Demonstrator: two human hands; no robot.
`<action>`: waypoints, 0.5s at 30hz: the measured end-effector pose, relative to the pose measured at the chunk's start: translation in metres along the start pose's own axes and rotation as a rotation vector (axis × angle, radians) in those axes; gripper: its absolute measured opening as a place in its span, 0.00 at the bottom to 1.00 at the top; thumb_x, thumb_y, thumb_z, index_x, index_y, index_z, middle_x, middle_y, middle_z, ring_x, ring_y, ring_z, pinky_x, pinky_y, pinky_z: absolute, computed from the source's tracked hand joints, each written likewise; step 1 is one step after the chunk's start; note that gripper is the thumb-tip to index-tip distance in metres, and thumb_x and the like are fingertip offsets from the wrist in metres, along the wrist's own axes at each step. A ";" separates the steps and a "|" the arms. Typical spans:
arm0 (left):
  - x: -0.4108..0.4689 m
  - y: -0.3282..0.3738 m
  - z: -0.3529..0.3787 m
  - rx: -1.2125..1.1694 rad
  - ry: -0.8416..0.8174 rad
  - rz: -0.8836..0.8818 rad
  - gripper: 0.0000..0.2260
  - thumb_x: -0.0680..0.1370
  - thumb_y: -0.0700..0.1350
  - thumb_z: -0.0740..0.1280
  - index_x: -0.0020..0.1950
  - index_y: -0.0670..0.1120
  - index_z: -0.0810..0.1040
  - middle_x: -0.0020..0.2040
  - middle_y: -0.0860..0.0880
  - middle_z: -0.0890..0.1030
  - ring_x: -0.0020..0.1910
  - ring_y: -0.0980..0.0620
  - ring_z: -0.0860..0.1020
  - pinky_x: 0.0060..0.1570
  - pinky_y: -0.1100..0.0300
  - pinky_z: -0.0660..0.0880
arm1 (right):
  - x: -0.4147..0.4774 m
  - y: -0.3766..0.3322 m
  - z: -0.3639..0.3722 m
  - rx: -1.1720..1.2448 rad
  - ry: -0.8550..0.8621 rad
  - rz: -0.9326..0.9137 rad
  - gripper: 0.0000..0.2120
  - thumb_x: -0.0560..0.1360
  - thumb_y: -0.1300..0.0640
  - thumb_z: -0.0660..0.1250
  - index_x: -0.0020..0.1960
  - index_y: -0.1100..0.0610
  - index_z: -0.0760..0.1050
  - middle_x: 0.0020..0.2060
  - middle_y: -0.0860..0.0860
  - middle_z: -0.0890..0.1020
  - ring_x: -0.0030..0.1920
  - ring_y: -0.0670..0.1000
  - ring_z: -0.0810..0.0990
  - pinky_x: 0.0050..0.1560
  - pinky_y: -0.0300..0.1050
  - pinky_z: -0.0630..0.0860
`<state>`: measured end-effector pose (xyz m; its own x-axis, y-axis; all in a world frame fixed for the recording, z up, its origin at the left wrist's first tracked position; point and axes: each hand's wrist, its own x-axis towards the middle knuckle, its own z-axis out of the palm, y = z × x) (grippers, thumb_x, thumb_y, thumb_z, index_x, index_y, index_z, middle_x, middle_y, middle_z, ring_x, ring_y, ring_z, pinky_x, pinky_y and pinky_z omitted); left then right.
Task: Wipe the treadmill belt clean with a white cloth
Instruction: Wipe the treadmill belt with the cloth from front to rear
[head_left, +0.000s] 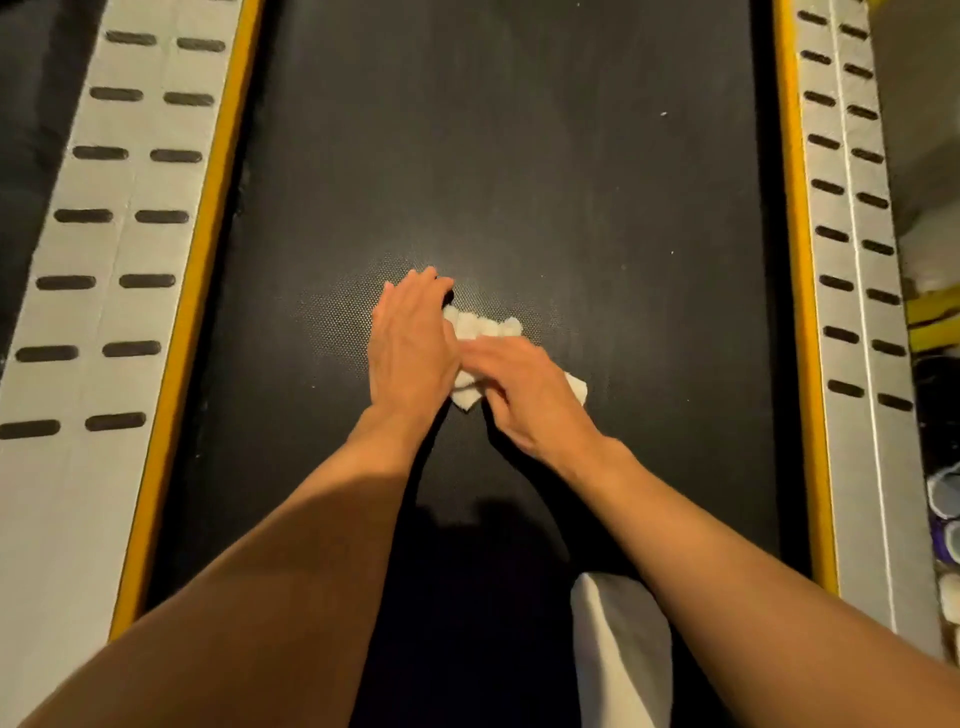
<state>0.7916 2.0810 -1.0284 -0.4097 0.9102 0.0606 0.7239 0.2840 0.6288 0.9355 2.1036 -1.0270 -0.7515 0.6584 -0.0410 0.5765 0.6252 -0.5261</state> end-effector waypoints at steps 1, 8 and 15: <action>-0.006 -0.001 0.002 0.038 -0.027 0.024 0.19 0.74 0.33 0.60 0.64 0.42 0.76 0.67 0.43 0.74 0.70 0.45 0.69 0.75 0.51 0.53 | -0.016 -0.005 -0.001 0.045 -0.013 -0.021 0.22 0.69 0.66 0.59 0.59 0.55 0.80 0.59 0.49 0.81 0.60 0.50 0.77 0.64 0.46 0.69; -0.022 -0.001 0.019 0.286 -0.036 0.110 0.18 0.80 0.44 0.59 0.69 0.44 0.69 0.73 0.41 0.66 0.75 0.43 0.60 0.75 0.45 0.51 | 0.017 0.060 -0.076 0.003 0.362 0.265 0.22 0.66 0.69 0.59 0.56 0.59 0.81 0.55 0.56 0.82 0.56 0.54 0.78 0.59 0.34 0.65; -0.031 -0.003 0.029 0.451 -0.065 0.094 0.21 0.81 0.48 0.54 0.73 0.45 0.64 0.76 0.42 0.61 0.76 0.43 0.56 0.75 0.45 0.51 | -0.018 0.043 -0.043 -0.208 0.032 0.151 0.12 0.74 0.58 0.65 0.57 0.53 0.79 0.52 0.57 0.75 0.48 0.59 0.72 0.47 0.50 0.72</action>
<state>0.8178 2.0606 -1.0549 -0.3051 0.9513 0.0436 0.9314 0.2886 0.2218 0.9879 2.1366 -1.0123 -0.6431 0.7618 -0.0772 0.7376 0.5893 -0.3296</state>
